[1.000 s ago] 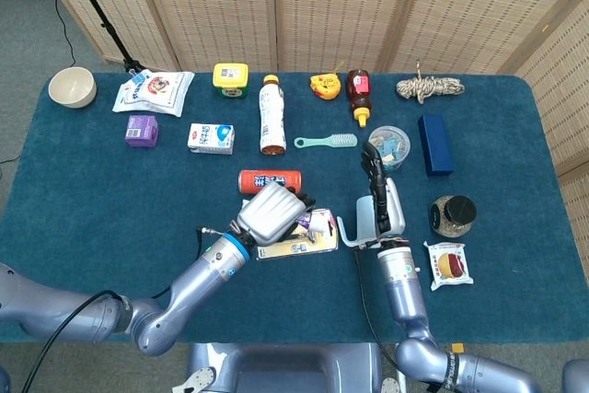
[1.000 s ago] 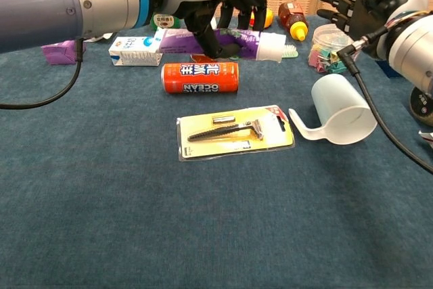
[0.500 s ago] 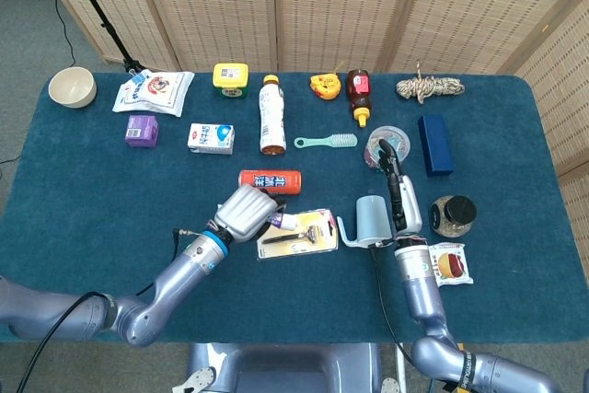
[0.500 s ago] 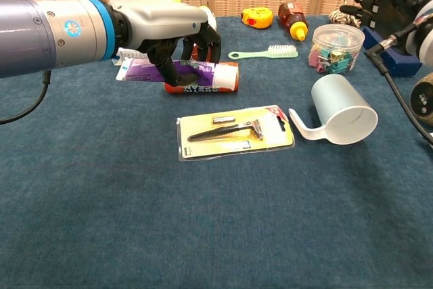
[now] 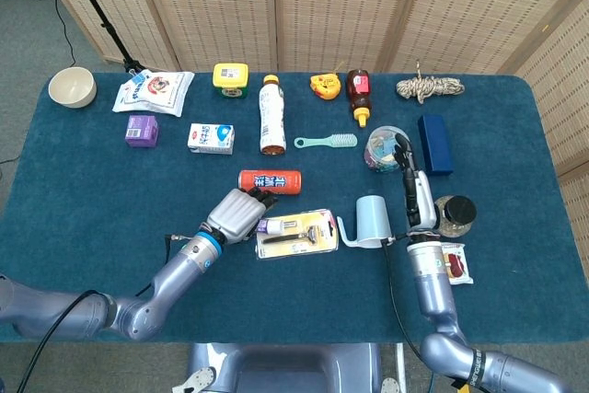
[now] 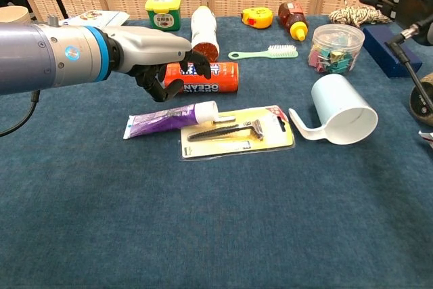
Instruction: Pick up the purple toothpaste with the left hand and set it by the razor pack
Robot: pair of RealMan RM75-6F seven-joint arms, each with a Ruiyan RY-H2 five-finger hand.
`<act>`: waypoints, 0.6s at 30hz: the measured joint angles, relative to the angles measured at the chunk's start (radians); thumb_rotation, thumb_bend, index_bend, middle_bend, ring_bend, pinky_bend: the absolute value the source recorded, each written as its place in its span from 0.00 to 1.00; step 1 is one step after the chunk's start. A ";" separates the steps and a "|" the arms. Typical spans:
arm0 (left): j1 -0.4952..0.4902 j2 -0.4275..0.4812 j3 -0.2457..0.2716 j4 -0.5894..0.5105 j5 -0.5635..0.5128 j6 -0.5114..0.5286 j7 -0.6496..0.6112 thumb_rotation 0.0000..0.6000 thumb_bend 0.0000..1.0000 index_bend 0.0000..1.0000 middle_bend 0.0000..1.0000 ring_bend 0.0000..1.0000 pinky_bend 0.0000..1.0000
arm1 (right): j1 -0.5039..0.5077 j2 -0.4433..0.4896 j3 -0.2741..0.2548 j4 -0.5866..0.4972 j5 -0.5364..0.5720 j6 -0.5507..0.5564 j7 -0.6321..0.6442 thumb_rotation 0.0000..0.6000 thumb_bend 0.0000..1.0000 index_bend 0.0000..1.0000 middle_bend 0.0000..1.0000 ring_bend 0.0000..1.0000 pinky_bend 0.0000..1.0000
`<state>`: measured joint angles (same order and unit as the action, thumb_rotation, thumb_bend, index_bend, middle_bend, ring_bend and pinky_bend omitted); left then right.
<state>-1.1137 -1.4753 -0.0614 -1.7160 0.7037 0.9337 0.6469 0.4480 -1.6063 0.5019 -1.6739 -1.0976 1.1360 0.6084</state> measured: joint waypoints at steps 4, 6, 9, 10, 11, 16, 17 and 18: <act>0.008 0.015 -0.007 -0.012 0.011 0.010 -0.012 1.00 0.68 0.09 0.13 0.13 0.32 | 0.002 0.008 0.000 0.015 -0.011 0.010 -0.006 0.00 0.00 0.00 0.00 0.00 0.00; 0.019 0.031 -0.010 -0.027 0.025 0.023 -0.024 1.00 0.68 0.09 0.13 0.13 0.32 | 0.001 0.019 0.001 0.020 -0.016 0.012 -0.009 0.00 0.00 0.00 0.00 0.00 0.00; 0.045 0.070 -0.011 -0.059 0.058 0.046 -0.051 1.00 0.68 0.09 0.13 0.13 0.32 | -0.002 0.046 -0.002 0.028 -0.026 0.011 -0.016 0.00 0.00 0.00 0.00 0.00 0.00; 0.059 0.089 -0.010 -0.073 0.074 0.058 -0.063 1.00 0.68 0.09 0.13 0.13 0.32 | -0.005 0.059 -0.005 0.034 -0.032 0.010 -0.022 0.00 0.00 0.00 0.00 0.00 0.00; 0.070 0.104 -0.009 -0.084 0.086 0.067 -0.073 1.00 0.68 0.09 0.13 0.13 0.32 | -0.007 0.069 -0.007 0.039 -0.036 0.010 -0.026 0.00 0.00 0.00 0.00 0.00 0.00; 0.146 0.204 0.004 -0.140 0.142 0.128 -0.134 1.00 0.68 0.13 0.13 0.14 0.32 | -0.016 0.126 -0.020 0.059 -0.043 -0.012 -0.039 0.41 0.00 0.00 0.00 0.00 0.00; 0.162 0.222 0.007 -0.148 0.155 0.140 -0.146 1.00 0.68 0.14 0.14 0.14 0.32 | -0.017 0.136 -0.023 0.065 -0.043 -0.016 -0.044 0.57 0.00 0.00 0.00 0.00 0.00; 0.180 0.240 0.009 -0.156 0.168 0.155 -0.159 1.00 0.68 0.15 0.14 0.15 0.32 | -0.018 0.142 -0.025 0.071 -0.043 -0.017 -0.050 0.75 0.00 0.00 0.00 0.00 0.00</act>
<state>-0.9341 -1.2357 -0.0519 -1.8723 0.8715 1.0885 0.4876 0.4304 -1.4642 0.4765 -1.6029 -1.1405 1.1188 0.5583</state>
